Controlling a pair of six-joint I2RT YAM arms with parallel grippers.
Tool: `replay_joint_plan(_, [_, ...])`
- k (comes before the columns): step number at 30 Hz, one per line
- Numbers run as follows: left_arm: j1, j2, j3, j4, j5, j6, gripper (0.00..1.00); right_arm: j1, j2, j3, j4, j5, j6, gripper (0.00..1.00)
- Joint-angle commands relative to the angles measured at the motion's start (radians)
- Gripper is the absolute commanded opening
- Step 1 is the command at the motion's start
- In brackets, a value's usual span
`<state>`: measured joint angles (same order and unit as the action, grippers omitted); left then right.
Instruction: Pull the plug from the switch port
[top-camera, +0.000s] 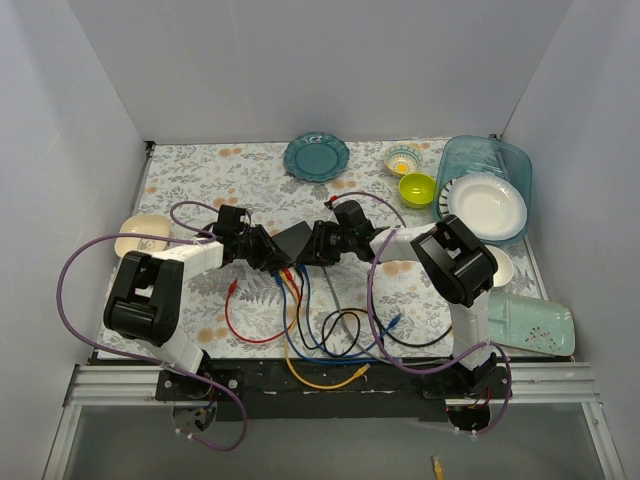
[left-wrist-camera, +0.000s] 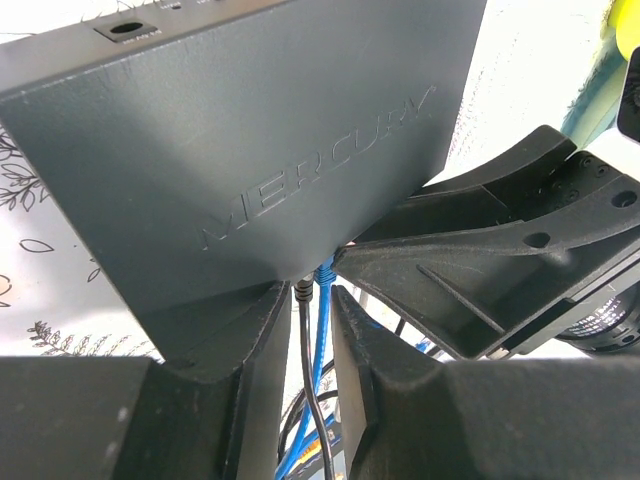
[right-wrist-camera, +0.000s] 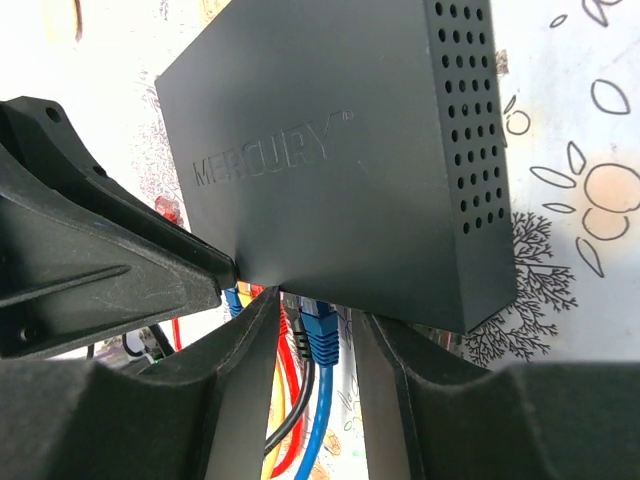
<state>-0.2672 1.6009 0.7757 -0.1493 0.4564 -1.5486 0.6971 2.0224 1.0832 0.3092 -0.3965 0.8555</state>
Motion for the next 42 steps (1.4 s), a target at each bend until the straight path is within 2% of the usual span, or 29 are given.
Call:
replay_joint_plan(1, [-0.003, -0.001, -0.032, -0.07, -0.038, 0.032, 0.24, 0.007, 0.105, -0.031, -0.257, 0.142, -0.09, 0.43])
replay_joint_plan(7, [-0.001, -0.004, -0.032, -0.073, -0.039, 0.035, 0.24, 0.007, 0.125, -0.023, -0.237, 0.12, -0.072, 0.27])
replay_joint_plan(18, [-0.001, -0.009, -0.035, -0.073, -0.038, 0.031, 0.24, 0.007, 0.13, -0.04, -0.257, 0.123, -0.125, 0.13])
replay_joint_plan(26, [-0.001, -0.009, -0.035, -0.062, -0.028, 0.016, 0.24, 0.007, 0.125, -0.066, -0.288, 0.137, -0.176, 0.09])
replay_joint_plan(30, [-0.001, -0.01, -0.039, -0.055, -0.019, 0.002, 0.24, 0.005, 0.127, -0.069, -0.28, 0.127, -0.179, 0.03])
replay_joint_plan(32, [-0.001, -0.018, -0.044, -0.032, 0.002, -0.004, 0.25, 0.005, 0.127, -0.071, -0.28, 0.122, -0.182, 0.01])
replay_joint_plan(37, [-0.021, -0.021, -0.087, 0.12, 0.185, -0.045, 0.25, 0.007, 0.125, -0.054, -0.308, 0.122, -0.232, 0.01])
replay_joint_plan(42, [-0.063, 0.047, -0.058, 0.117, 0.18, -0.034, 0.25, 0.008, 0.098, -0.06, -0.374, 0.136, -0.277, 0.01])
